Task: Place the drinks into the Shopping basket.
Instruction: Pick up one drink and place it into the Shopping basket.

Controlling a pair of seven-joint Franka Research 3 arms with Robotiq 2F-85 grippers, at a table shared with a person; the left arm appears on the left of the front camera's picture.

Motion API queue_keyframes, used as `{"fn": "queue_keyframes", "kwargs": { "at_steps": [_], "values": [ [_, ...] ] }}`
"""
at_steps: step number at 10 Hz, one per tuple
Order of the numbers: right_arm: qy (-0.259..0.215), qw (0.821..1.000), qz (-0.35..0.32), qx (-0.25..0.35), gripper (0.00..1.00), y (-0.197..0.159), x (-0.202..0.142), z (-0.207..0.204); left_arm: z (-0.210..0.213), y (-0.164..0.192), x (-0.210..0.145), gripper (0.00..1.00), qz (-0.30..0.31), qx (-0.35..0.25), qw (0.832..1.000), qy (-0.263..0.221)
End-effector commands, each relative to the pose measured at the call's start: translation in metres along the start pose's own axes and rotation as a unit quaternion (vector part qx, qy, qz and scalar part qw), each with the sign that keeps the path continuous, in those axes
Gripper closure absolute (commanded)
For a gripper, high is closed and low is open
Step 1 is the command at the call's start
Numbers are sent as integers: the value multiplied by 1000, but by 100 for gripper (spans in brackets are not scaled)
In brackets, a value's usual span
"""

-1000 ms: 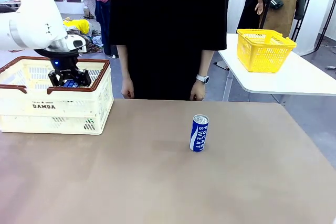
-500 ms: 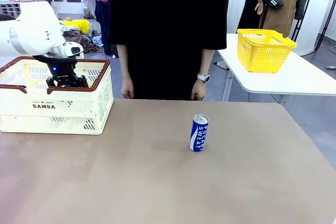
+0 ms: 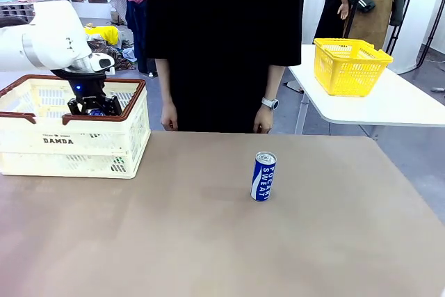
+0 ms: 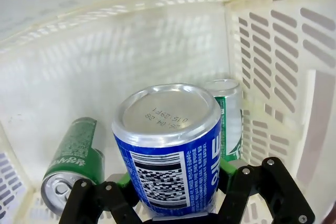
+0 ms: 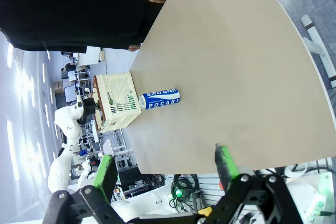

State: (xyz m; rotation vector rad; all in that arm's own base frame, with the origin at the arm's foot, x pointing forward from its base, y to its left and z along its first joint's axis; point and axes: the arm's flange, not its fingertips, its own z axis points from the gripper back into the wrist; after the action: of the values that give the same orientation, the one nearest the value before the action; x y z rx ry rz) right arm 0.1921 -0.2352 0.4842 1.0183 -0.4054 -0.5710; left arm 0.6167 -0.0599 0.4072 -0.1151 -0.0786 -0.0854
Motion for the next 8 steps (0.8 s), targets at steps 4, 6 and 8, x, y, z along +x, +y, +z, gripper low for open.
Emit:
{"fn": "queue_keyframes", "kwargs": {
  "at_steps": [4,6,8],
  "values": [
    [-2,1000,12,7,0,0,1,1,-32,9,-3,100,4,-15,1000,25],
    [-2,1000,12,7,0,0,1,1,-31,9,-3,20,-5,-23,999,27],
    [-2,1000,12,7,0,0,1,1,-29,9,-4,0,-5,-22,999,24]
  ]
}}
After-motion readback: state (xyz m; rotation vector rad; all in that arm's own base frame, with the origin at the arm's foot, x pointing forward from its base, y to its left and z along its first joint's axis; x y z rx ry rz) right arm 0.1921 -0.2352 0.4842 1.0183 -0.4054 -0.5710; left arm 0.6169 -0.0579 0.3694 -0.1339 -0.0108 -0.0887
